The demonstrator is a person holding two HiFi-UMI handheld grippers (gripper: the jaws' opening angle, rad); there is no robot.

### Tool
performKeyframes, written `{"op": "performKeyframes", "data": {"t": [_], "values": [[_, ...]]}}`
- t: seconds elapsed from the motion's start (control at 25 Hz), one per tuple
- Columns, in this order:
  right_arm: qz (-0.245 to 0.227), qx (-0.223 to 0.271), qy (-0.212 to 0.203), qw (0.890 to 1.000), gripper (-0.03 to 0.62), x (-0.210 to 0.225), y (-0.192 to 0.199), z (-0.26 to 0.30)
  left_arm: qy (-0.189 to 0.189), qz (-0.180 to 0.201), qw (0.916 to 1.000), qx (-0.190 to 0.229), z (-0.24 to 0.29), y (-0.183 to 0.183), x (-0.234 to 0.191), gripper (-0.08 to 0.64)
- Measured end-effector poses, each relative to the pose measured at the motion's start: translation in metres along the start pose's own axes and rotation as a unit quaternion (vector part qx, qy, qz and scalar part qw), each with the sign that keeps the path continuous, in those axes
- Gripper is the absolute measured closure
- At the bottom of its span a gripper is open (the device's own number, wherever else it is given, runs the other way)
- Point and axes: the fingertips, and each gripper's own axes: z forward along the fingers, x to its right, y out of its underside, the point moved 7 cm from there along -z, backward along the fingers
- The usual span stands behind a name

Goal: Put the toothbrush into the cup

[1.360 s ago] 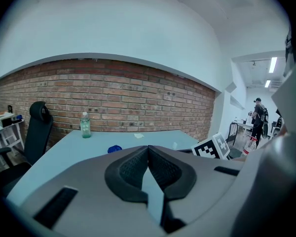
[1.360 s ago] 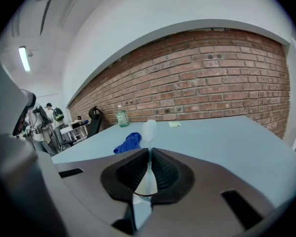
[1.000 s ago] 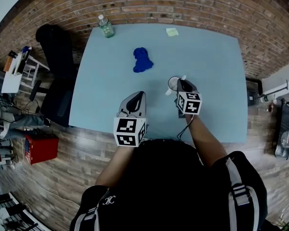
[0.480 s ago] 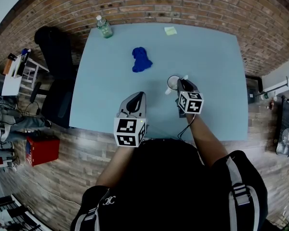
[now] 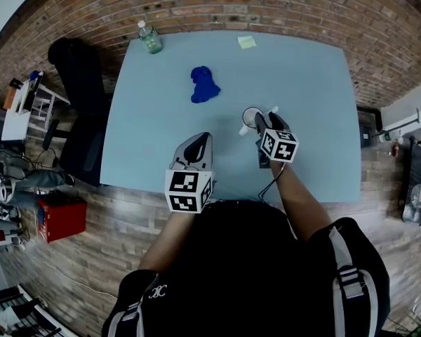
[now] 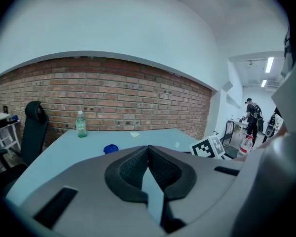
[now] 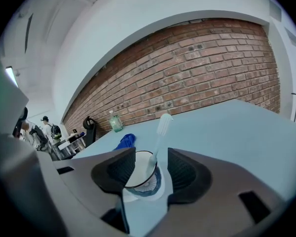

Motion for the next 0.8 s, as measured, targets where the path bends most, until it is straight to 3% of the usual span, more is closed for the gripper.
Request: {"op": "performKeyframes", "data": {"t": [0.2,0.44,0.64,0.8], "values": [[0.007,-0.001,0.004,1.000,0.397,0.002,0.003,-0.002,0.002,0.001,1.0000,-0.001,0.002,0.001,0.000,0.551],[-0.025,0.015,0.025,0.999,0.399,-0.010,-0.006,-0.032,0.008,0.002,1.0000,-0.002,0.006,0.000,0.001,0.551],[-0.031,0.035,0.016,0.999,0.400,-0.026,-0.020,-0.057,0.023,0.005,0.9997,-0.003,0.013,0.000,0.008,0.551],[-0.040,0.055,0.013,0.998,0.501,-0.034,-0.036,-0.074,0.035,0.007,0.9994,-0.001,0.018,0.000,0.011,0.551]]}}
